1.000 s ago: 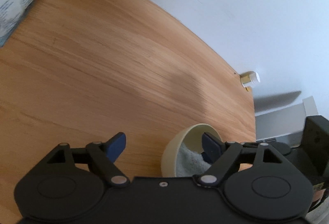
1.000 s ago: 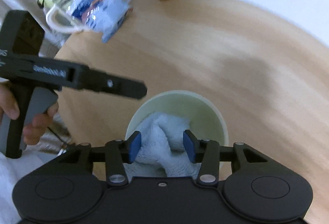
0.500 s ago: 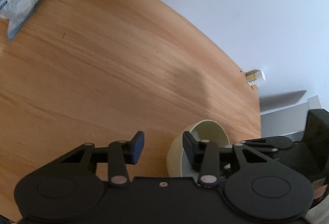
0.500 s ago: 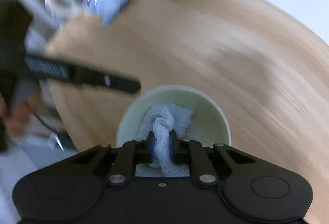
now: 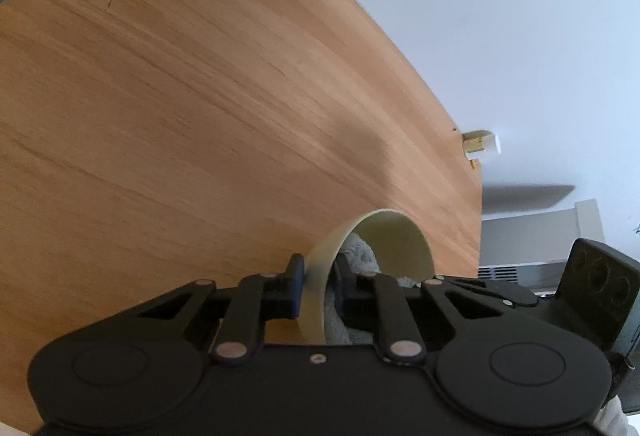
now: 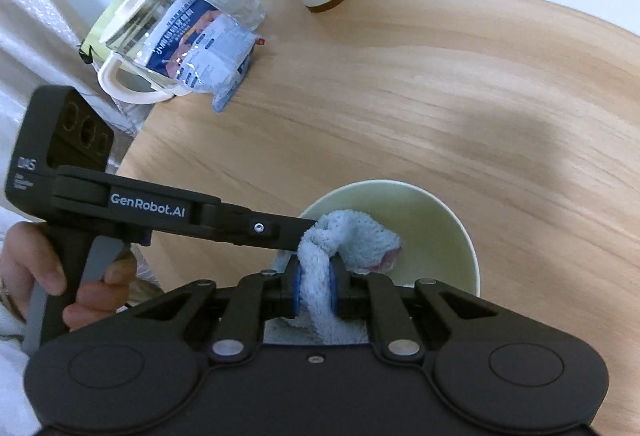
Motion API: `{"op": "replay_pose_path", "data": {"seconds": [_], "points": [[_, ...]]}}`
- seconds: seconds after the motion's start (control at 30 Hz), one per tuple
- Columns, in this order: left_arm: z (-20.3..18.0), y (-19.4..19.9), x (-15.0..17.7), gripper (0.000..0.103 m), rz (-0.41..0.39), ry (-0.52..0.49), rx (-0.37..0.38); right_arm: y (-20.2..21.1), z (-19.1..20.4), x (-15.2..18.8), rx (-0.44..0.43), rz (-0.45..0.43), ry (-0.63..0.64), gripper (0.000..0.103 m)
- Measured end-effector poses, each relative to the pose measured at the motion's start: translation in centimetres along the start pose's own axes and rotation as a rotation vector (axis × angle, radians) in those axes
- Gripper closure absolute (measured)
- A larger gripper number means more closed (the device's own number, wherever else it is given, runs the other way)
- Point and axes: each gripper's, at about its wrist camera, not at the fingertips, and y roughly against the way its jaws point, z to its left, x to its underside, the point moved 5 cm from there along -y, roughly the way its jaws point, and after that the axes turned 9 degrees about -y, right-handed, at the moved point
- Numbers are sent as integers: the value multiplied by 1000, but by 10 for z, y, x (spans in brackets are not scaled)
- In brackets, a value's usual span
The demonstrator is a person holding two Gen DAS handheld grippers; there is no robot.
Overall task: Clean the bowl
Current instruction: 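Wipe around the bowl's inner wall with the towel while the left tool holds the rim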
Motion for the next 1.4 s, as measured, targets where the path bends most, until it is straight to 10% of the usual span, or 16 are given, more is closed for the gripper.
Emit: {"op": "replay_pose_path", "data": {"seconds": [0.53, 0.87, 1.4], "points": [[-12, 7, -5, 78, -31, -82, -25, -23, 14, 5, 352, 79, 296, 89], [-18, 0, -6, 86, 8, -133, -31, 24, 22, 3, 333, -138, 306, 89], [-32, -2, 1, 90, 45, -294, -75, -22, -13, 1, 403, -1, 269, 88]]}}
